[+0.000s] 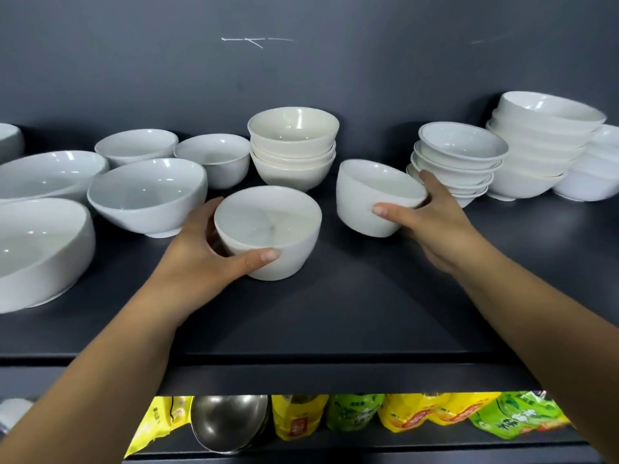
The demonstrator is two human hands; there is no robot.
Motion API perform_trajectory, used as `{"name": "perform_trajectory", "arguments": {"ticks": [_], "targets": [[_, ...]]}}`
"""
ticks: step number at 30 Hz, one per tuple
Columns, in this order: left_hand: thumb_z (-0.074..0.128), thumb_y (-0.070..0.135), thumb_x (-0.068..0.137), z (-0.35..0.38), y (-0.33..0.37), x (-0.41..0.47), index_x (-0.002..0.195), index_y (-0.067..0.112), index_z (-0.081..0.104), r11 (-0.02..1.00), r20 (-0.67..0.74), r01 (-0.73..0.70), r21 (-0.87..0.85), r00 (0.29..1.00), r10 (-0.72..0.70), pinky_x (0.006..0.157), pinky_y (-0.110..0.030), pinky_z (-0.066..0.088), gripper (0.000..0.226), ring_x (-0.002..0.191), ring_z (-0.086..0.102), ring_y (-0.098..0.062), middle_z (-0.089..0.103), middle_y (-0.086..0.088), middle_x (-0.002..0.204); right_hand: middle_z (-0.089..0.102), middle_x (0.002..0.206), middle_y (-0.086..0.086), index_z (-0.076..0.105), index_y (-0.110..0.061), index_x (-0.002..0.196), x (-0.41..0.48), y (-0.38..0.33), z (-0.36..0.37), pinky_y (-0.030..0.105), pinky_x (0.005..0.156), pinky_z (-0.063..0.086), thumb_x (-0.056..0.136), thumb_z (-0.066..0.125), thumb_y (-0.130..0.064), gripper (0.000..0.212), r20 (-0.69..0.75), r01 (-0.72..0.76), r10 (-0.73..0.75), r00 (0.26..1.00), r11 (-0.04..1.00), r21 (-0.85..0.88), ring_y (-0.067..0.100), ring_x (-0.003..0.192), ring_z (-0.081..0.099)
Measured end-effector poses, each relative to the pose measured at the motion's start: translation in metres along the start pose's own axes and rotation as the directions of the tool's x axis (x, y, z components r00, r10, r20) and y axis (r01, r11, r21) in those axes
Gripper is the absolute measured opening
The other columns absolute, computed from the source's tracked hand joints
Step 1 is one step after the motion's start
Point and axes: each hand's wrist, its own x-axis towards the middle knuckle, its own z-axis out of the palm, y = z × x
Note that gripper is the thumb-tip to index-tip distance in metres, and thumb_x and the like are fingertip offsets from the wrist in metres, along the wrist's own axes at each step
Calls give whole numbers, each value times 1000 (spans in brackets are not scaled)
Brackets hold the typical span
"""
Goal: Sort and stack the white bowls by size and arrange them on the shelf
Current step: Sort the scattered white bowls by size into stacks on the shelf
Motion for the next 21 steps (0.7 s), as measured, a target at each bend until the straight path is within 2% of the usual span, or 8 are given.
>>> {"name": "perform_trajectory", "arguments": {"ticks": [2,5,7,8,11,13,16,21], "targets": [[79,51,36,0,0,0,107,40,50,1000,3,6,15,1000,-6,70,-2,45,78,95,58,14,63,20,107,62,115,0,43,-11,122,-6,-11,0,33,92,49,43,85,-28,91,8,55,-56,998,992,116,16,111,59],[81,47,36,0,-1,1,109,40,49,1000,9,6,27,1000,-6,71,0,44,80,94,57,16,61,20,109,61,119,-3,39,-13,123,-16,-31,15,33,94,48,36,87,-34,101,42,124,-132,990,979,162,9,112,58],[78,51,35,0,-2,1,112,39,48,999,14,-4,45,1000,3,74,-1,44,83,96,57,15,61,21,110,58,112,-21,30,-15,139,-25,-41,32,20,91,48,34,85,-31,119,40,187,-191,981,978,89,-7,106,55],[76,53,35,0,-2,1,115,37,48,998,13,-7,55,1000,6,76,-2,45,87,97,57,14,61,21,110,56,107,-29,31,-18,139,-29,-44,40,15,90,46,34,83,-34,119,39,235,-236,971,972,28,-12,105,53],[76,54,36,-1,-3,1,122,31,48,998,18,-14,66,1000,13,78,-5,47,93,98,58,10,62,20,110,53,101,-39,41,-40,118,-35,-47,61,5,84,40,39,85,-35,91,109,325,-315,943,942,-90,-16,105,48],[77,53,38,-1,-2,1,124,30,48,997,38,-20,68,999,17,82,-11,48,94,101,59,7,63,18,112,55,105,-37,43,-46,111,-32,-49,70,10,86,42,39,85,-37,84,128,326,-314,941,942,-82,-12,108,50],[78,51,40,-1,-2,0,121,34,49,998,50,-24,53,999,21,85,-13,48,88,104,58,6,62,20,113,59,112,-22,46,-38,118,-28,-48,80,24,91,47,38,81,-44,87,170,317,-304,937,947,-55,0,111,54],[78,51,39,0,-1,0,111,44,46,998,36,-18,60,999,16,95,-21,45,79,110,55,7,61,22,116,61,111,-21,48,-38,118,-29,-38,89,26,93,47,38,83,-42,87,238,289,-261,936,953,-91,0,110,55]]}}
